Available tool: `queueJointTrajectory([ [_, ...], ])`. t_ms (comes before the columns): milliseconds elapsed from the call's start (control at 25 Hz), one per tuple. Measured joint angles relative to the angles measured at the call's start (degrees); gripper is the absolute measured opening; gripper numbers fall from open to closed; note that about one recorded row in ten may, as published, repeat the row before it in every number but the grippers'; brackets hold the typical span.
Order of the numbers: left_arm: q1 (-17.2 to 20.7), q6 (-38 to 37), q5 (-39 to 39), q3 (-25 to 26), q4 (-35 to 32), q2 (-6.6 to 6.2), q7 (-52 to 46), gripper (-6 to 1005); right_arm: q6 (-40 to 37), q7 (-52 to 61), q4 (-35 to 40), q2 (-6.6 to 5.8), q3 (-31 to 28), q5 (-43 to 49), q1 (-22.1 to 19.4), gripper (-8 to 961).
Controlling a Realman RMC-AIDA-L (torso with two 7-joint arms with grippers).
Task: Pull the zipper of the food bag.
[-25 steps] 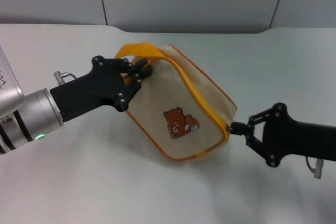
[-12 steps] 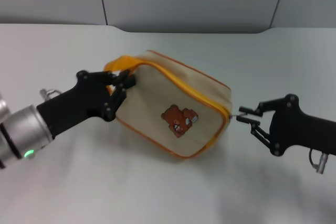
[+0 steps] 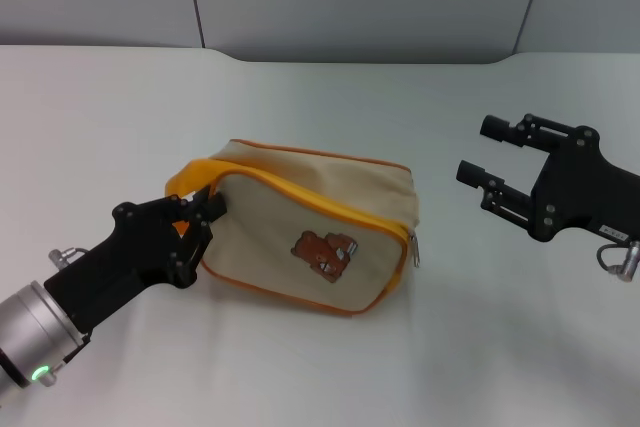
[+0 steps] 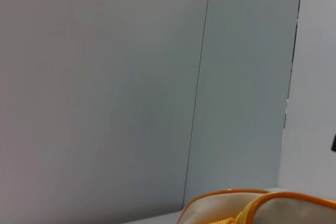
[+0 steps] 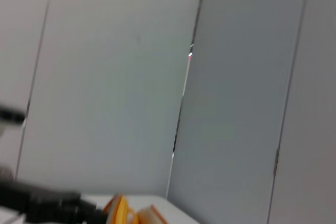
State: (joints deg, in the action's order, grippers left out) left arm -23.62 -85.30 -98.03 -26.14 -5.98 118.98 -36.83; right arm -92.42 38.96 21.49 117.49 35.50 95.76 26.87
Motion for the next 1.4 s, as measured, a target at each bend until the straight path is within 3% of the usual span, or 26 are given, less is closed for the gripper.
queueJointTrajectory([
  [200, 0.1, 0.3, -0.1, -1.3, -0.1, -0.13, -0.2, 59, 0.0, 3.5, -0.6, -0.01, 0.0, -0.1, 0.4, 625],
  [320, 0.0, 0.5, -0.2, -3.3, -0.9, -0.38, -1.1, 55, 0.0, 5.0, -0.7, 0.04, 0.1, 0.0, 0.4, 693],
  [520, 2.6, -2.9, -0.1, -5.1, -6.9, -0.89, -7.2, 241, -2.5, 9.2, -0.8, -0.25, -0.2, 0.0, 0.2, 762],
  [680, 4.7, -12.9, -0.5, -5.1, -11.8, -2.72, -13.3, 369, -7.4, 13.1, -0.8, -1.15, 0.1, 0.1, 0.0, 762],
  [800, 3.2, -19.0, -3.2, -9.7, -13.1, -5.12, -17.7, 461, -15.2, 15.4, -0.6, -2.89, 1.1, 3.4, -0.2, 762],
  [880, 1.6, -20.9, -6.0, -12.6, -13.4, -5.89, -20.0, 522, -16.9, 15.5, -0.6, -3.27, 1.2, 5.3, -0.2, 762],
  [960, 0.3, -22.0, -9.2, -14.3, -13.7, -5.78, -20.9, 616, -18.3, 15.5, -0.5, -3.63, 1.2, 10.4, -0.1, 762],
  [1080, -0.7, -22.0, -12.8, -14.7, -13.9, -4.85, -20.9, 758, -18.0, 15.5, -0.3, -3.11, 1.2, 18.5, 0.5, 762],
  [1200, -1.6, -21.5, -15.5, -14.8, -14.0, -4.19, -20.9, 788, -15.1, 15.3, -0.3, -1.54, 1.2, 23.4, 1.0, 762],
  [1400, -1.7, -21.2, -16.6, -14.8, -14.0, -4.05, -20.9, 817, -14.1, 15.0, -0.1, -0.88, 1.2, 23.9, 1.1, 762],
])
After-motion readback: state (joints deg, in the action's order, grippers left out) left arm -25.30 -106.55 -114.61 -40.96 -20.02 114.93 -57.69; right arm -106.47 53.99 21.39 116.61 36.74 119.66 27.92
